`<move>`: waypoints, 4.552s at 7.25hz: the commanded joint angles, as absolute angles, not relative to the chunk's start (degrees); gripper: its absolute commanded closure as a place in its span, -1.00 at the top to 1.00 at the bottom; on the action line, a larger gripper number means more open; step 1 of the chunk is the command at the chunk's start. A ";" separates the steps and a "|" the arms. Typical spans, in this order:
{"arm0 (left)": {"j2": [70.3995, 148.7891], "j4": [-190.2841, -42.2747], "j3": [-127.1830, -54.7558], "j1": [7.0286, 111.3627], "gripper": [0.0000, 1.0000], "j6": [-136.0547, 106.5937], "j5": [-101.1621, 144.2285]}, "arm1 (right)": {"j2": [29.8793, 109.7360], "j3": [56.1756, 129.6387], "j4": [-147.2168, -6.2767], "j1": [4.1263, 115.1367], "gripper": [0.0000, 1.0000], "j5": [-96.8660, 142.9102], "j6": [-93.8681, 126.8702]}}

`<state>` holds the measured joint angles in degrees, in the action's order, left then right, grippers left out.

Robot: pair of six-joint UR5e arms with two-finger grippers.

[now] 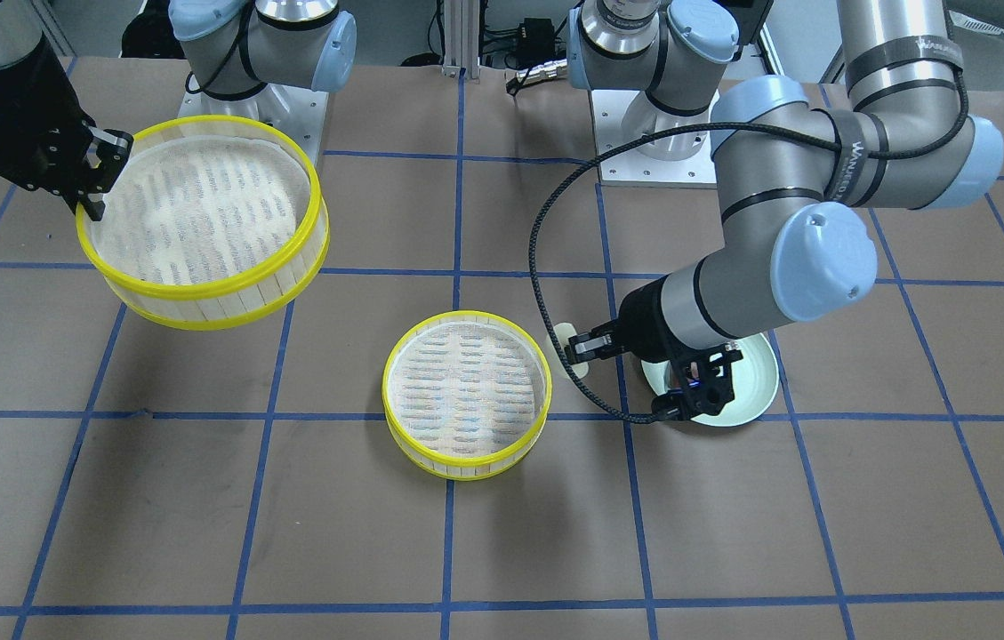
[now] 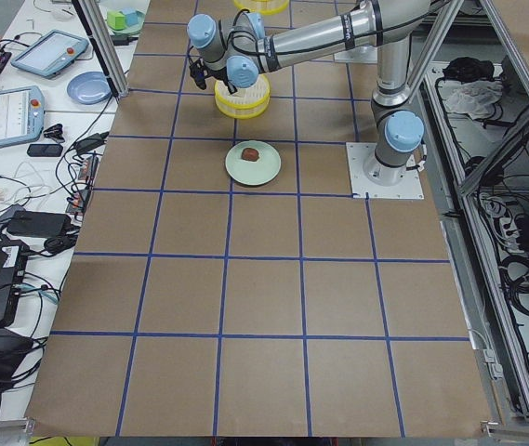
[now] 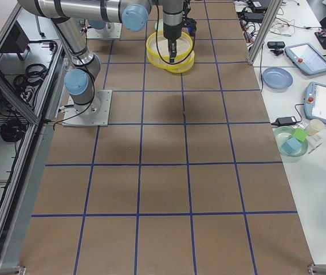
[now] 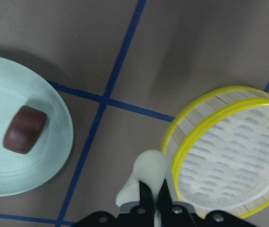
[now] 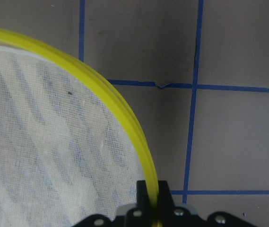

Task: Place buns in different layers of steamer
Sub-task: 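Lower the white bun into the bottom tier and open the left gripper, then set the top tier back onto the bottom tier while left reaches brown bun, then grasp the brown bun on the plate with the left gripper and lift it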

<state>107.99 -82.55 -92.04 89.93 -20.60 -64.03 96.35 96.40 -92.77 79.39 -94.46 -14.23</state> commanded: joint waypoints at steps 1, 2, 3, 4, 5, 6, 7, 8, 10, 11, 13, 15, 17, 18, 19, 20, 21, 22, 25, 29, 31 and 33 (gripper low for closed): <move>110.11 -72.75 -97.09 92.98 -1.00 -23.72 -60.21 | 96.42 96.42 -92.73 79.37 -1.00 -94.39 -15.72; 111.34 -68.42 -98.51 93.25 -1.00 -25.73 -59.68 | 96.42 96.42 -92.81 79.45 -1.00 -94.39 -15.65; 112.23 -67.42 -98.53 93.51 -1.00 -25.66 -56.81 | 96.42 96.42 -92.81 79.45 -1.00 -94.48 -15.73; 113.37 -64.71 -98.53 94.04 -1.00 -25.84 -56.26 | 96.42 96.50 -92.81 79.45 -1.00 -94.48 -15.73; 113.81 -64.60 -98.35 94.04 0.79 -25.40 -57.29 | 96.42 96.50 -92.81 79.54 -1.00 -94.48 -15.65; 113.64 -64.51 -97.91 94.04 0.99 -24.88 -59.83 | 96.42 96.59 -92.99 79.63 -1.00 -94.48 -15.56; 112.77 -64.25 -97.39 94.04 1.00 -24.70 -63.42 | 96.42 96.59 -93.34 79.72 -1.00 -94.74 -15.47; 112.07 -65.12 -95.73 93.96 1.00 -24.70 -64.15 | 96.07 96.50 -93.51 79.72 -1.00 -95.18 -15.29; 109.35 -68.27 -92.30 92.30 0.99 -16.85 -79.00 | 92.84 96.50 -95.70 82.33 -1.00 -94.13 -11.37; 107.77 -71.86 -92.37 89.15 0.99 -8.00 -83.89 | 89.68 96.50 -98.41 87.57 -1.00 -94.22 -3.77; 105.56 -76.45 -93.51 82.03 0.96 6.43 -87.00 | 79.68 96.50 -108.58 101.18 -1.00 -94.39 11.09; 105.38 -76.99 -99.46 79.20 0.96 15.67 -89.63 | 71.93 96.59 -116.06 107.91 -1.00 -94.66 20.38; 106.95 -77.08 -103.52 78.31 0.96 18.88 -89.91 | 71.02 96.59 -116.19 108.02 -1.00 -95.27 19.34; 107.66 -77.08 -105.80 78.31 0.96 18.90 -89.48 | 70.84 96.77 -116.10 108.02 -1.00 -96.23 19.34; 108.88 -76.99 -105.99 78.31 0.95 18.37 -89.04 | 70.49 96.77 -116.02 108.02 -1.00 -96.94 18.81; 110.03 -76.73 -106.00 78.31 0.81 18.28 -88.69 | 70.31 96.85 -116.02 108.02 -1.00 -96.94 18.63; 110.74 -76.55 -105.91 78.31 0.80 18.28 -88.68 | 70.14 97.12 -116.02 108.02 -1.00 -96.94 18.63; 111.44 -76.38 -105.73 78.31 0.55 18.28 -88.77 | 70.14 97.47 -116.02 108.02 -1.00 -96.94 18.63; 112.76 -76.99 -103.29 78.31 -1.00 16.80 -89.29 | 69.96 97.56 -115.93 108.45 -1.00 -96.68 18.90; 108.39 -84.86 -94.08 78.40 -1.00 11.73 -89.56 | 69.35 97.47 -116.01 108.72 -1.00 -96.24 19.42; 103.64 -87.89 -89.49 79.62 -1.00 4.58 -88.51 | 68.56 96.59 -115.84 108.72 -1.00 -96.33 20.56; 101.44 -88.24 -89.47 80.24 -1.00 -1.54 -83.60 | 68.55 96.50 -115.58 108.72 -0.86 -96.76 21.62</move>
